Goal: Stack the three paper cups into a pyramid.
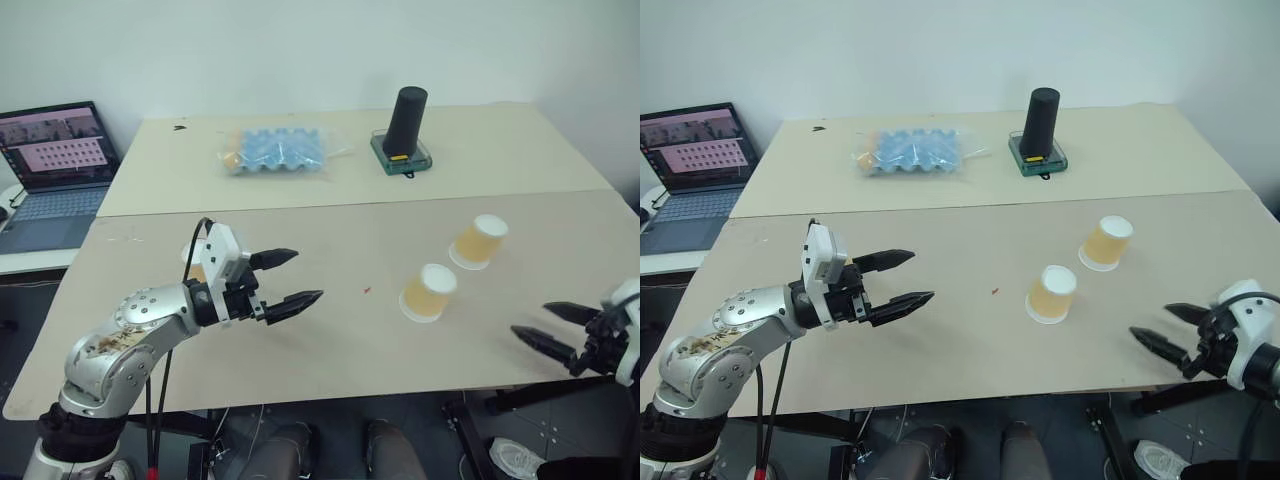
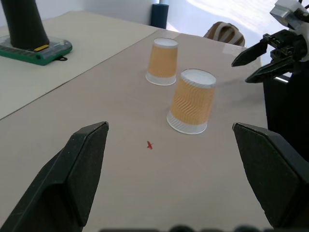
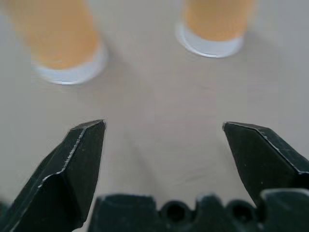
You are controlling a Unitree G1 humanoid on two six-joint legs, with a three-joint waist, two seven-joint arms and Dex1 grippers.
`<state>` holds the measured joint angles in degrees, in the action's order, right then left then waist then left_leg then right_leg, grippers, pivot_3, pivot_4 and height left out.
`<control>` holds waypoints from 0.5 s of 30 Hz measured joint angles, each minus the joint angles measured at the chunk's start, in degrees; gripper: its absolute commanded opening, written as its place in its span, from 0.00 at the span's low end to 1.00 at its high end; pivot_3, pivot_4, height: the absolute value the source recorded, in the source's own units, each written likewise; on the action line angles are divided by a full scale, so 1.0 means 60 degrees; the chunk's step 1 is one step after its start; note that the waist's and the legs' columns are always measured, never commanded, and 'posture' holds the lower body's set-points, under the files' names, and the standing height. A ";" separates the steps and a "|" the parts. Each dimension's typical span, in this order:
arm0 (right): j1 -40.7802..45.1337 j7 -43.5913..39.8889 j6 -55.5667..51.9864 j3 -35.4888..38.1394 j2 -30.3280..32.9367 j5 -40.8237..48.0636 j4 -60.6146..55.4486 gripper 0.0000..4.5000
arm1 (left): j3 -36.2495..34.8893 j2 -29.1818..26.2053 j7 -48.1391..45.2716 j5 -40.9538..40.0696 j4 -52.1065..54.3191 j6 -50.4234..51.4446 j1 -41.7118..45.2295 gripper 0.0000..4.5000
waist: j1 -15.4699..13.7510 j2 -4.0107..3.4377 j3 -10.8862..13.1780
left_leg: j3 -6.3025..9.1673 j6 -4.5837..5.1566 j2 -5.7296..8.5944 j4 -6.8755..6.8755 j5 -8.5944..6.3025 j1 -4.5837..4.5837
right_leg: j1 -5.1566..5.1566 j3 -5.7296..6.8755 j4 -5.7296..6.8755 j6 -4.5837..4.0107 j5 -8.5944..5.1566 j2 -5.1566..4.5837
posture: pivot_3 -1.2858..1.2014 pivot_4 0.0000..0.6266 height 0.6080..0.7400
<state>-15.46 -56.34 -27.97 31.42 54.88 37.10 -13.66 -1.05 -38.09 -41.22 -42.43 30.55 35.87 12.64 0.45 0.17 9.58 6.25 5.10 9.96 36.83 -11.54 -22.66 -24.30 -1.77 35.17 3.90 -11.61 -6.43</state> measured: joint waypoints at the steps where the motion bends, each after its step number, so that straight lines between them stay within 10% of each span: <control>1: 0.0284 0.0003 -0.0105 -0.0006 0.0019 0.0065 -0.0105 1.00 | 0.0004 -0.0034 -0.0078 0.0019 0.0039 -0.0019 -0.0100 0.98 | 0.0033 0.0003 0.0002 | -0.0006 0.0000 0.0000 0.0000 0.0000 0.0000 | 0.0001 -0.0003 -0.0001 0.0002 0.0004 -0.0003 | 0.52 0.24 1.00; 15: 0.2545 0.0403 -0.0163 -0.2336 -0.0542 -0.0563 -0.0093 1.00 | -0.0977 -0.0985 -0.0447 -0.0075 0.0654 0.0037 -0.1186 0.98 | -0.0392 0.0042 0.0026 | -0.0034 0.0015 -0.0011 0.0000 -0.0010 -0.0047 | -0.0056 0.0010 -0.0030 -0.0088 0.0066 0.0001 | 0.52 0.24 1.00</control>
<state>-0.19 -53.92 -28.94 17.40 51.63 33.72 -14.22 -6.91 -44.01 -43.91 -42.88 34.47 36.09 5.52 -1.90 0.43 9.74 6.05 5.20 9.90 36.83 -11.60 -22.94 -24.63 -1.71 34.99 3.37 -11.22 -6.43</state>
